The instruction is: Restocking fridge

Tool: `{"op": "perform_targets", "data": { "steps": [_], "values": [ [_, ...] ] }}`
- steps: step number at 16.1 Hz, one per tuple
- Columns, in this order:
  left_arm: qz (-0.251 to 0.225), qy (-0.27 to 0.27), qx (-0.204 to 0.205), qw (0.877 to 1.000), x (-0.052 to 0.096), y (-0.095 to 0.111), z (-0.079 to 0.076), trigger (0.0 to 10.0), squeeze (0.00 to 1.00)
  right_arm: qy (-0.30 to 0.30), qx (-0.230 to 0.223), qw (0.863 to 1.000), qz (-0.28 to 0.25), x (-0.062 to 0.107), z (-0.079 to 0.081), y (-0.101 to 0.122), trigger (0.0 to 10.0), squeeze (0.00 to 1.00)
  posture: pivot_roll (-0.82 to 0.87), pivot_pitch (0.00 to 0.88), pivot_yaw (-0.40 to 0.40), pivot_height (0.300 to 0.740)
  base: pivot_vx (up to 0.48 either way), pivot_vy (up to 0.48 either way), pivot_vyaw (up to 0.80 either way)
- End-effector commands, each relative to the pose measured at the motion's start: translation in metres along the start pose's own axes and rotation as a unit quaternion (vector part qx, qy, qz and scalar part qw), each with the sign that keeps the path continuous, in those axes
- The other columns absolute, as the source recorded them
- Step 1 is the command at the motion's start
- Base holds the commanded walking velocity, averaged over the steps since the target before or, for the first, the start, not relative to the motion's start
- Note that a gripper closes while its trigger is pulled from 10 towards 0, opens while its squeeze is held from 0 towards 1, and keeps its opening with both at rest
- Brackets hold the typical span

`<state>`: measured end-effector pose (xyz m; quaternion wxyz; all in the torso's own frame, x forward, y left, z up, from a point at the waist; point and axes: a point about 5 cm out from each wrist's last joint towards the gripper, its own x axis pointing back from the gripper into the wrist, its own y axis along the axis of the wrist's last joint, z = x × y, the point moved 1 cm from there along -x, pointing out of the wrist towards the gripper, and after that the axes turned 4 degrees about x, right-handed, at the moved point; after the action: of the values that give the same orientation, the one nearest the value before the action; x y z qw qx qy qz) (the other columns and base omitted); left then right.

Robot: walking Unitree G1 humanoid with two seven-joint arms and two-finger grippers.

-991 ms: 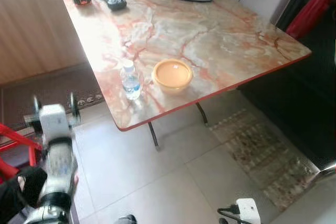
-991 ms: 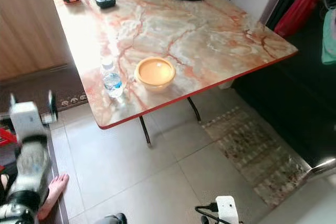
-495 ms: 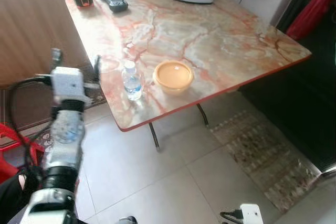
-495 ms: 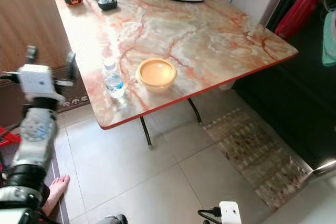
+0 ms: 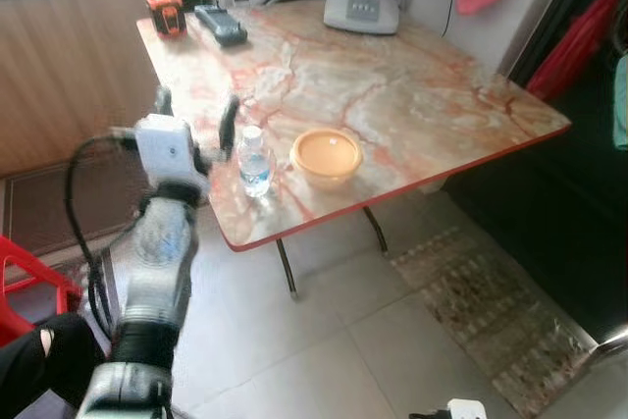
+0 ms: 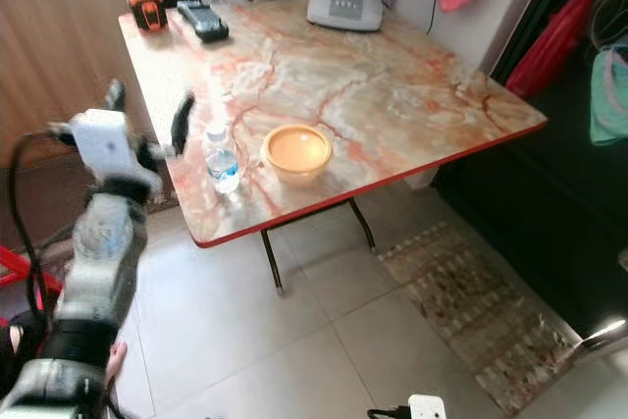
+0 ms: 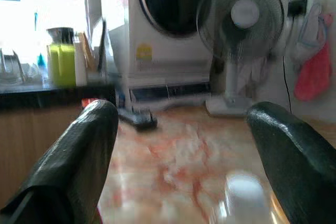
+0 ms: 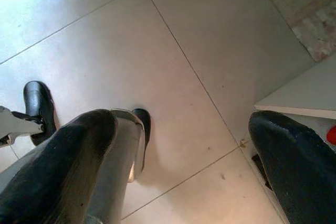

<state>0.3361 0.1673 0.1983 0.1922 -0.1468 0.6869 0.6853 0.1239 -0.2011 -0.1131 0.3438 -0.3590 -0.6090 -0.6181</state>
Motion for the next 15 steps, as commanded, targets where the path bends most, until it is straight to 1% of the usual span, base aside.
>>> {"op": "perform_targets", "data": {
  "steps": [1,2,3,4,6,8,9,12,14,15],
  "values": [
    [0.017,-0.001,0.010,1.000,0.005,-0.004,-0.002,10.0,0.00,-0.008,-0.012,1.000,0.007,0.002,-0.003,-0.008,10.0,0.00,0.07,0.000,-0.083,0.736,0.000,0.000,0.00],
    [0.034,-0.004,0.004,0.999,0.009,-0.008,-0.002,10.0,0.00,-0.010,-0.011,1.000,0.009,0.003,-0.004,-0.010,10.0,0.00,0.07,0.000,-0.084,0.736,0.000,0.000,0.00],
    [0.036,-0.013,-0.004,0.999,0.013,-0.009,-0.006,10.0,0.00,-0.010,-0.010,1.000,0.012,0.004,-0.004,-0.014,10.0,0.00,0.08,0.000,-0.083,0.736,0.000,0.000,0.00],
    [0.040,-0.012,-0.003,0.999,0.016,-0.010,-0.008,10.0,0.00,-0.010,-0.009,1.000,0.013,0.005,-0.005,-0.016,10.0,0.00,0.09,0.000,-0.080,0.736,0.000,0.000,0.00],
    [0.041,0.008,0.002,0.999,0.018,-0.006,-0.002,10.0,0.00,-0.011,-0.011,1.000,0.013,0.006,-0.005,-0.019,10.0,0.00,0.10,0.002,-0.073,0.736,0.000,0.000,0.00],
    [0.025,-0.003,-0.004,1.000,0.017,0.008,0.000,10.0,0.00,-0.009,-0.007,1.000,0.016,0.007,-0.005,-0.020,10.0,0.00,0.11,0.012,-0.072,0.736,0.000,0.000,0.00],
    [0.024,-0.005,-0.007,1.000,0.016,0.011,-0.001,10.0,0.00,-0.010,-0.009,1.000,0.016,0.007,-0.005,-0.021,10.0,0.00,0.12,0.012,-0.068,0.736,0.000,0.000,0.00],
    [0.010,-0.011,-0.014,1.000,0.011,0.028,-0.003,10.0,0.00,-0.020,-0.024,0.999,0.016,0.008,-0.009,-0.023,10.0,0.00,0.14,0.056,-0.067,0.736,0.000,0.000,0.00],
    [0.012,-0.022,-0.014,1.000,0.013,0.031,-0.007,10.0,0.00,-0.023,-0.002,1.000,0.014,0.009,-0.010,-0.024,10.0,0.00,0.13,0.077,-0.074,0.736,0.000,0.000,0.00],
    [0.014,-0.024,-0.014,1.000,0.015,0.031,-0.008,10.0,0.00,-0.025,-0.004,1.000,0.013,0.009,-0.010,-0.025,10.0,0.00,0.13,0.077,-0.073,0.736,0.240,0.000,0.00]
  ]
}}
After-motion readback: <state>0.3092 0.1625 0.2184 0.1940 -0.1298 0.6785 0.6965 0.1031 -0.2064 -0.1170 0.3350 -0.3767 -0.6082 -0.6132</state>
